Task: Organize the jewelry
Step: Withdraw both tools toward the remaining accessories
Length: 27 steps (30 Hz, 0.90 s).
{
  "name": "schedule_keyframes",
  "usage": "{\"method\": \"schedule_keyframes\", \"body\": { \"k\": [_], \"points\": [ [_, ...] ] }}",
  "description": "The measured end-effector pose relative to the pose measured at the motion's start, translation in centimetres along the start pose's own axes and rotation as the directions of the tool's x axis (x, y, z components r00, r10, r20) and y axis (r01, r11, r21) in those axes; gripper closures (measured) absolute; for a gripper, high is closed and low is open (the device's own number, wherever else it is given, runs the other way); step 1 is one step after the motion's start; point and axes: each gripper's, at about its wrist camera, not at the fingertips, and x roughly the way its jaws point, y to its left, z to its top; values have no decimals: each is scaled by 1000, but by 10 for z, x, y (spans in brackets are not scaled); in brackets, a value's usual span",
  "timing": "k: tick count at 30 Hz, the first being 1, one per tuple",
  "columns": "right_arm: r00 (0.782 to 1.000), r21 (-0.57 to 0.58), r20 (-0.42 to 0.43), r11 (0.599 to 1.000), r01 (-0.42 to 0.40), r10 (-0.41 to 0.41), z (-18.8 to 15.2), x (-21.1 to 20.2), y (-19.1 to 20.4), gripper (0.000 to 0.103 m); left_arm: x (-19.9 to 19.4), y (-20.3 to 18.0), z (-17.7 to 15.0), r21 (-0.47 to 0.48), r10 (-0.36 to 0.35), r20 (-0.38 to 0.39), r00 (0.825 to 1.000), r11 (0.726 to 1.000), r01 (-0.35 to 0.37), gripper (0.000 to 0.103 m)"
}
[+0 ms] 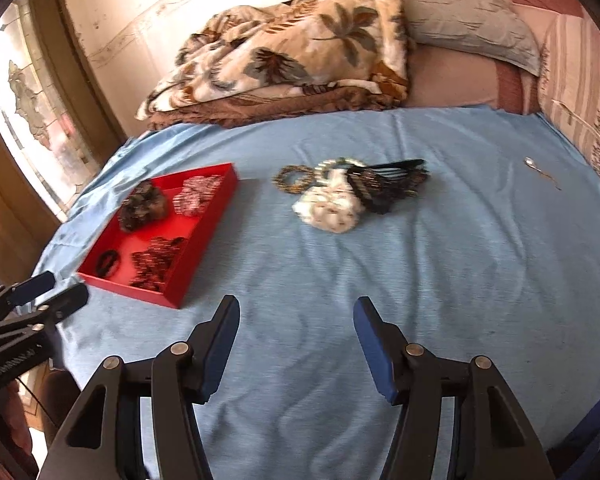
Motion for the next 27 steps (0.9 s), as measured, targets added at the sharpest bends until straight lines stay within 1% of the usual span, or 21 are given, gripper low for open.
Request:
{"method": "schedule_keyframes", "body": {
  "k": [2,7,10,11,12,16,20,22,25,27],
  "points": [
    [1000,21,-2,1000,19,-19,1,1,-15,39,5,-7,4,10,-22,-10,1000,1000,22,33],
    [998,54,-1,997,60,-60,9,4,-45,39,21,-31,24,34,-108,-20,994,994,109,33],
    [997,76,-3,995,71,-71,18,10,-60,39,37,-46,37,42,-139,-23,990,989,140,33],
    [997,89,-6,993,72,-71,21,13,-66,39,43,-51,41,44,-139,-31,990,989,141,33],
    [998,104,-11,992,69,-69,25,17,-72,39,49,-56,45,45,-141,-39,989,989,143,33],
    [999,164,-29,985,45,-41,37,33,-91,39,76,-76,64,37,-188,-69,980,981,191,33],
    [999,214,-36,977,-1,9,49,52,-101,39,105,-90,78,21,-220,-89,971,975,223,33],
    [999,215,-30,976,-27,35,55,59,-100,39,124,-97,84,9,-236,-107,966,971,238,33],
    [998,152,-10,987,-55,57,72,71,-92,39,145,-102,91,-13,-265,-129,956,964,266,33],
    [999,85,-4,995,-43,44,84,79,-84,45,157,-104,96,-27,-291,-137,947,957,290,33]
  ]
}}
